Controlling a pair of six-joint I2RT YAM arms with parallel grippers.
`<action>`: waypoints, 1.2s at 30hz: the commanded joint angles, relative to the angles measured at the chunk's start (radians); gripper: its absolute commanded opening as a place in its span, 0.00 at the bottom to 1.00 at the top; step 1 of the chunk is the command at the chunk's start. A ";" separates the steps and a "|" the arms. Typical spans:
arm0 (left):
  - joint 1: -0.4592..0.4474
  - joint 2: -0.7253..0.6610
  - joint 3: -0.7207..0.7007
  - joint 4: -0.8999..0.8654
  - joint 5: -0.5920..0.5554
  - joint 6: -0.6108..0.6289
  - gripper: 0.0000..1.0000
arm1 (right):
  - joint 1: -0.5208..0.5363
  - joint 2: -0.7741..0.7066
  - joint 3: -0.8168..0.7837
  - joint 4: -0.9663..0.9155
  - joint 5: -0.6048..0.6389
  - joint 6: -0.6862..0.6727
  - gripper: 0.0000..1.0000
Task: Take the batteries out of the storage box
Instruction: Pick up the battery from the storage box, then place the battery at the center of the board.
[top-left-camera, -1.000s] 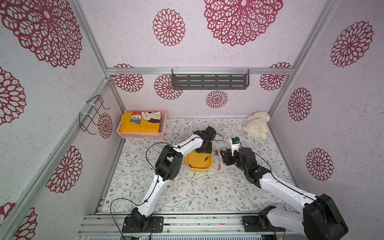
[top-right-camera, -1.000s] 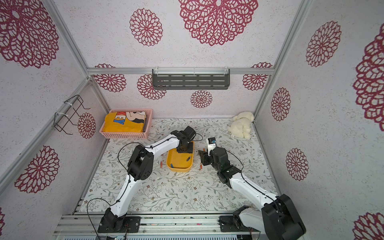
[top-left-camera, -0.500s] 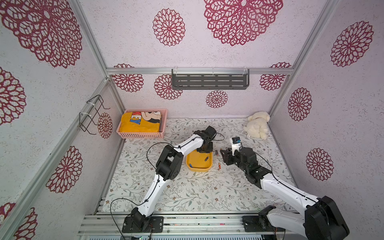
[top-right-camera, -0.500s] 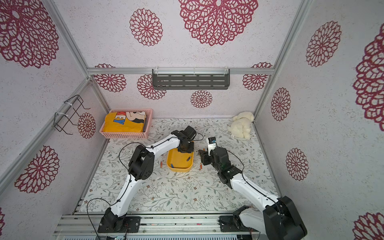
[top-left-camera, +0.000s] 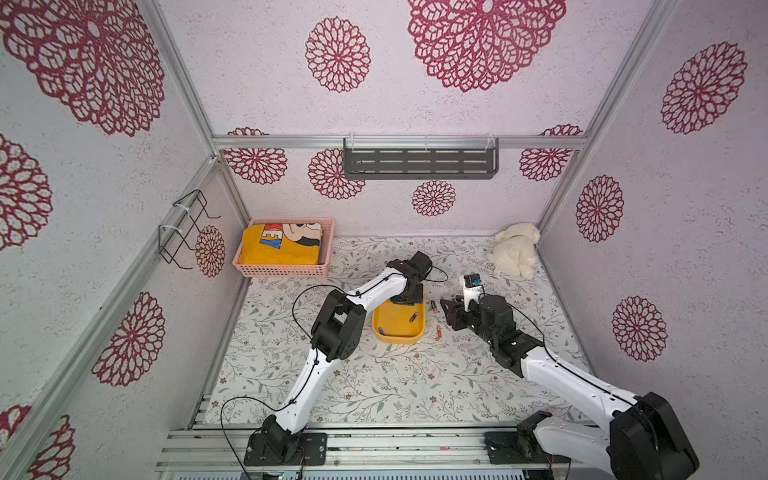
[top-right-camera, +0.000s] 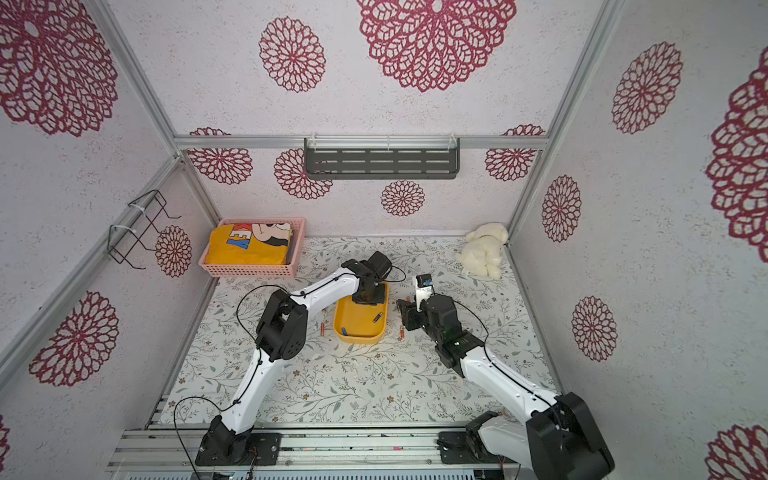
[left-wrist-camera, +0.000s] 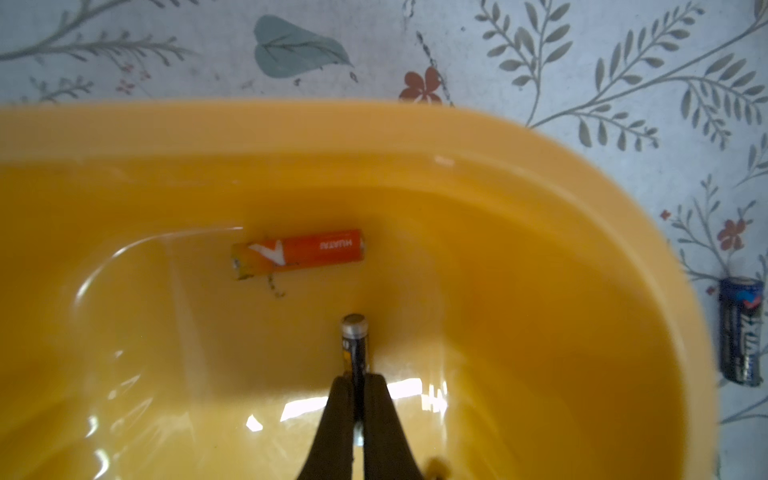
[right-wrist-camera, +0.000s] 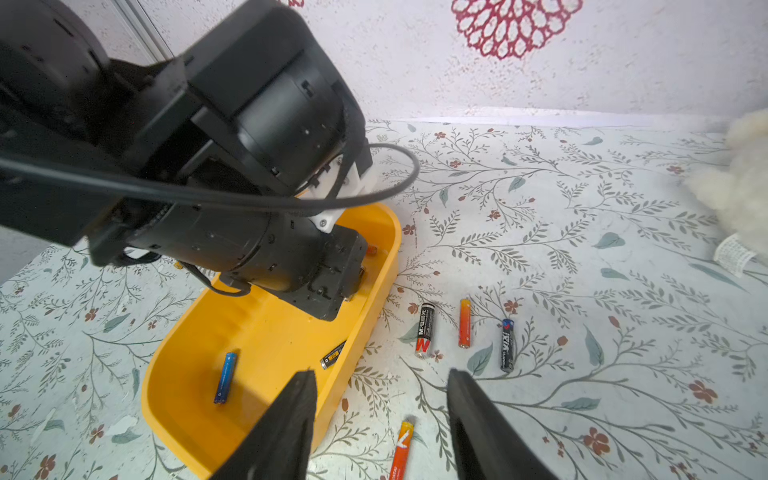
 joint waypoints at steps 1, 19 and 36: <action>0.003 -0.114 0.020 -0.054 -0.052 0.038 0.00 | 0.002 0.000 0.011 0.049 -0.004 -0.012 0.56; 0.159 -0.643 -0.585 -0.049 -0.135 0.052 0.00 | 0.009 0.070 0.079 0.090 -0.098 -0.022 0.57; 0.238 -0.549 -0.896 0.189 -0.060 0.058 0.00 | 0.021 0.101 0.101 0.073 -0.108 -0.030 0.58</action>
